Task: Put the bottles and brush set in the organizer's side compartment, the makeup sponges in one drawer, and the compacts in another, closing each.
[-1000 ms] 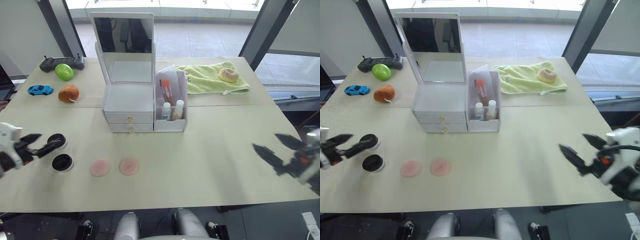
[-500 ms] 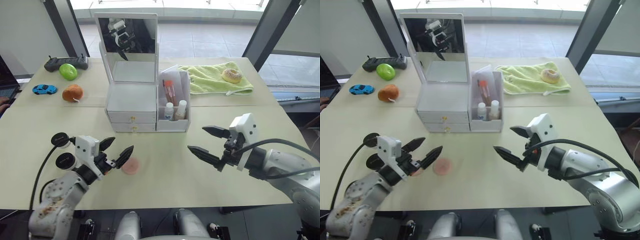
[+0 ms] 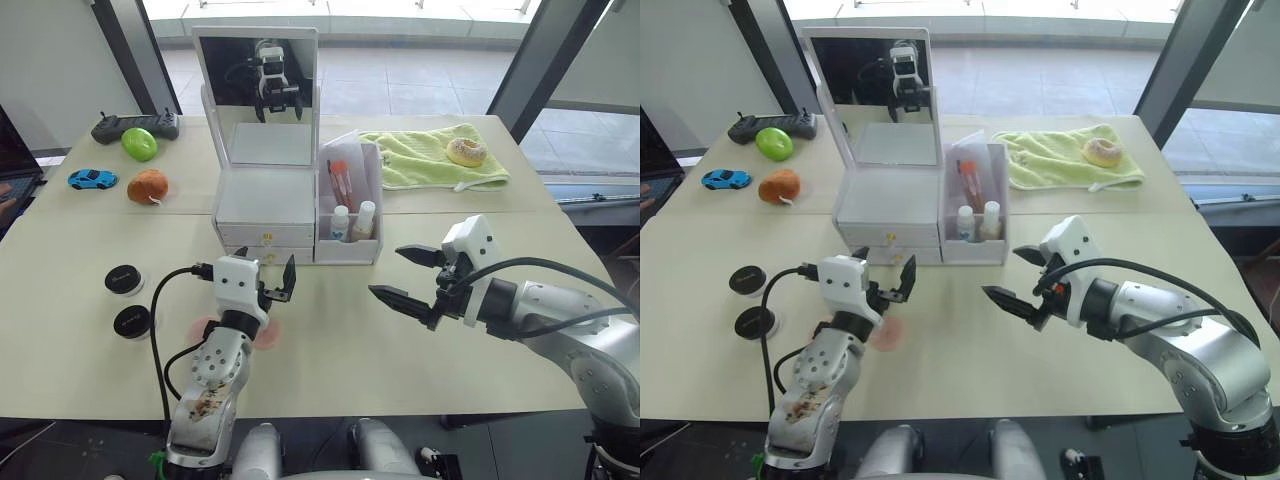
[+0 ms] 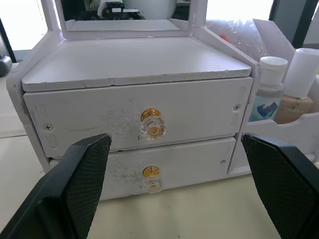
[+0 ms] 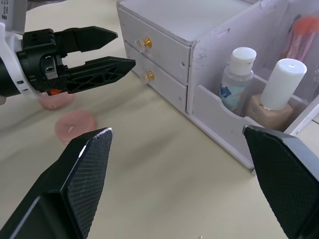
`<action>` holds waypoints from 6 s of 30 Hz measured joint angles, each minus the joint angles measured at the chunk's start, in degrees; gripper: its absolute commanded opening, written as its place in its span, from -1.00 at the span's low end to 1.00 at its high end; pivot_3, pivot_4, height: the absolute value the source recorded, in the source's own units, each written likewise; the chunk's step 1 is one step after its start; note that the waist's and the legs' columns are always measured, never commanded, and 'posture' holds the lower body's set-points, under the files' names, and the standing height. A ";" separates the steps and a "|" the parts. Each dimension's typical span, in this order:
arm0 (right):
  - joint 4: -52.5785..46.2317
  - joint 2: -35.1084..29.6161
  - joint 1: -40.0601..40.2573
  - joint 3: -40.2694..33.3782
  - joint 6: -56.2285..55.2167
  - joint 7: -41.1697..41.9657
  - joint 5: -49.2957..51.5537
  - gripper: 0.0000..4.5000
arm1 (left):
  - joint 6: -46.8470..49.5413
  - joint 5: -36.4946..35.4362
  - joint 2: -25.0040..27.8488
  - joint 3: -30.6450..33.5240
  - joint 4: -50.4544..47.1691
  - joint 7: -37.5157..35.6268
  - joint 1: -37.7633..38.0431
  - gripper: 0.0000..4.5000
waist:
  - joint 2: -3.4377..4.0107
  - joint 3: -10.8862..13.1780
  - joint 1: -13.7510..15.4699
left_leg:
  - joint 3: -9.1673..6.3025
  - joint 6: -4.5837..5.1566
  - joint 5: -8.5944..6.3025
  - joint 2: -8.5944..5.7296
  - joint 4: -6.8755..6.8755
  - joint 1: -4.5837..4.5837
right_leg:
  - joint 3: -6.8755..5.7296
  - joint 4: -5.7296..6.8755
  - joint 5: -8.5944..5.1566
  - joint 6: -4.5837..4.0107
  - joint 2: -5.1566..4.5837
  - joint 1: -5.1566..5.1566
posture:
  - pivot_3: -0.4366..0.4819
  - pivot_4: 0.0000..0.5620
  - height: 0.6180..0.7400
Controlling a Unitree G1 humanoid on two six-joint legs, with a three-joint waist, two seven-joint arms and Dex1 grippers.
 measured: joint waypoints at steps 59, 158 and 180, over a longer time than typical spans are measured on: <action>1.70 0.18 -2.37 -0.14 -0.08 1.29 -1.56 1.00 | -3.79 1.97 -2.46 2.63 8.33 0.48 -6.93 -0.57 | 0.08 -0.05 0.38 | -0.02 0.00 0.00 -0.04 0.03 -0.01 | 0.00 -0.01 0.00 0.04 0.00 0.03 | -0.05 -0.47 1.00; -2.22 -1.52 17.20 -18.13 1.98 2.44 2.70 1.00 | 5.58 -35.96 34.79 39.24 -1.82 -38.28 21.94 0.97 | 0.26 0.16 0.02 | 0.10 -0.01 0.00 0.09 -0.09 -0.01 | -0.04 -0.03 -0.27 -0.36 -0.04 -0.74 | -0.05 -0.47 1.00; 6.90 3.70 44.71 -49.79 -11.70 17.33 0.39 1.00 | -26.72 -15.61 62.47 38.26 93.07 -58.77 -9.96 0.97 | -0.39 0.36 -0.64 | 0.93 -0.10 -0.08 0.24 -1.19 0.73 | -0.63 0.11 -0.33 -0.46 -1.02 -0.78 | -0.05 -0.47 1.00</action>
